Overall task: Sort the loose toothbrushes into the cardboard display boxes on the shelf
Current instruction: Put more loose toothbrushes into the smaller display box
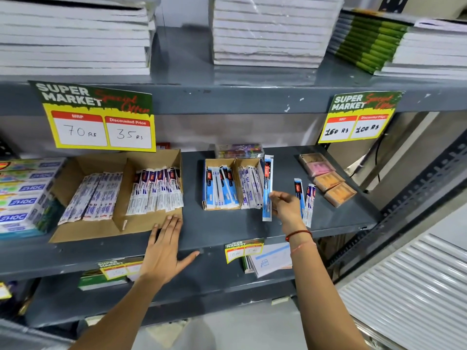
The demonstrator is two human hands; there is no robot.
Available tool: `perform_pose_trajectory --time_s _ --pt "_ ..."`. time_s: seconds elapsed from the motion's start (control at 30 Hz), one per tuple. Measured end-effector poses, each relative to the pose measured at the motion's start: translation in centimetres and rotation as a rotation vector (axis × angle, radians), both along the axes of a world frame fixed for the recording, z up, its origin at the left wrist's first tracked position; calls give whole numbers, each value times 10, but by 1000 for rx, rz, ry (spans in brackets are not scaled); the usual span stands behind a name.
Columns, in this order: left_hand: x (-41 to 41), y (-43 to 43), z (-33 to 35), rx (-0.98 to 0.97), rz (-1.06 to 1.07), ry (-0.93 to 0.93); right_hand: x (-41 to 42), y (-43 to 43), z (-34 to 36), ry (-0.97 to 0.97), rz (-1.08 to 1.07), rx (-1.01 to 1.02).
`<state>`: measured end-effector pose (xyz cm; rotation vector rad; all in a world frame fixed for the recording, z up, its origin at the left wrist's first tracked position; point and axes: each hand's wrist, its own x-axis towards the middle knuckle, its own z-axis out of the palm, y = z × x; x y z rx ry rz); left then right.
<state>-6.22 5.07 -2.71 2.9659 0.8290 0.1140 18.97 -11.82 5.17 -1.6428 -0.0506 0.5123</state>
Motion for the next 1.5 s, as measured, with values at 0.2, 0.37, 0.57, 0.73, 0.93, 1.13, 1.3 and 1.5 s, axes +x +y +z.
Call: perform_pose_trajectory --time_s 0.2,0.37,0.57,0.73,0.93,1.13,1.3,1.5 --pt "-1 0 1 -9 -7 13 -10 15 -2 -47 54 -29" --pt "-2 1 3 -5 -9 4 -23 36 -2 -93 80 -83" --pt "-5 2 4 -19 -26 -34 -33 57 23 -459 152 -351" --pt "-4 2 3 -31 -33 -59 -27 94 31 -735 368 -630" --pt "-4 3 0 -27 -43 -71 -22 120 23 -762 542 -825" --pt "-5 4 -2 -12 -58 -79 -25 129 10 -830 602 -961" --pt "-5 4 -3 -16 -62 -89 -23 133 16 -942 600 -1004" --pt "-4 3 -4 -11 -63 -105 -3 139 24 -1060 1040 -930"
